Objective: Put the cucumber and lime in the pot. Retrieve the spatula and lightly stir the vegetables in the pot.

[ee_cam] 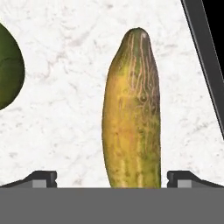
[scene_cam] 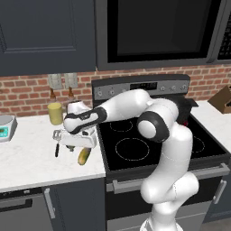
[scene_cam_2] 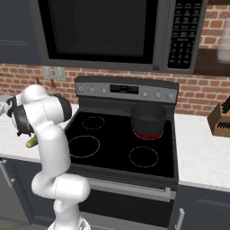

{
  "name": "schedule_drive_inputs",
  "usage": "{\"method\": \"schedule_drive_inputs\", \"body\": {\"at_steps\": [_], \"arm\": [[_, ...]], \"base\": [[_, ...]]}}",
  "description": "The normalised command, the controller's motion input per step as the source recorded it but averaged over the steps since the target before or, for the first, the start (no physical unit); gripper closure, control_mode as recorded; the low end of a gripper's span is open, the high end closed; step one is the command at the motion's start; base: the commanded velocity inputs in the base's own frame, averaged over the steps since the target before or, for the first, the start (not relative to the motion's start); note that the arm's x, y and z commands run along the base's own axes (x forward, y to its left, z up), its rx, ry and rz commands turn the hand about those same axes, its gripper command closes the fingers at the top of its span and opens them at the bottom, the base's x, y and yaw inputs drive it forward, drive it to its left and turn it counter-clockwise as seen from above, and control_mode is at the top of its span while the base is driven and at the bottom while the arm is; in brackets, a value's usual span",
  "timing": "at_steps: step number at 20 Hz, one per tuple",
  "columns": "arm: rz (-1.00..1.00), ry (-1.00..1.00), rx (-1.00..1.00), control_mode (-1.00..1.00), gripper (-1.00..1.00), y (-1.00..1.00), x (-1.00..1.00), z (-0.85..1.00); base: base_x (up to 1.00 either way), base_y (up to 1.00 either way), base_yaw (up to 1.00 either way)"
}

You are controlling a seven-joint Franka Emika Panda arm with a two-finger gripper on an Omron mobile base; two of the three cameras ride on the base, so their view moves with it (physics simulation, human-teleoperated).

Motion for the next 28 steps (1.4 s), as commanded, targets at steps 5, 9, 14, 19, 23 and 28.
{"method": "schedule_drive_inputs", "body": {"at_steps": [5,9,14,19,23,28], "arm": [[-0.18,-0.01,-0.1,-1.0,-1.0,-0.22,0.0,-0.32],[-0.14,0.0,-0.11,-1.0,-1.0,-0.32,0.0,-0.21],[-0.07,-0.01,-0.09,-1.0,-1.0,-0.1,0.05,-0.28],[0.0,-0.06,-0.02,-1.0,-1.0,0.0,0.17,-0.37],[0.0,-0.13,0.0,-1.0,1.0,0.0,0.02,-0.22],[0.0,-0.25,-0.01,-1.0,1.0,-0.13,-0.14,0.02]], "base": [[0.0,0.0,0.0],[0.0,0.0,0.0],[0.0,0.0,0.0],[0.0,0.0,0.0],[0.0,0.0,0.0],[0.0,0.0,0.0]]}}
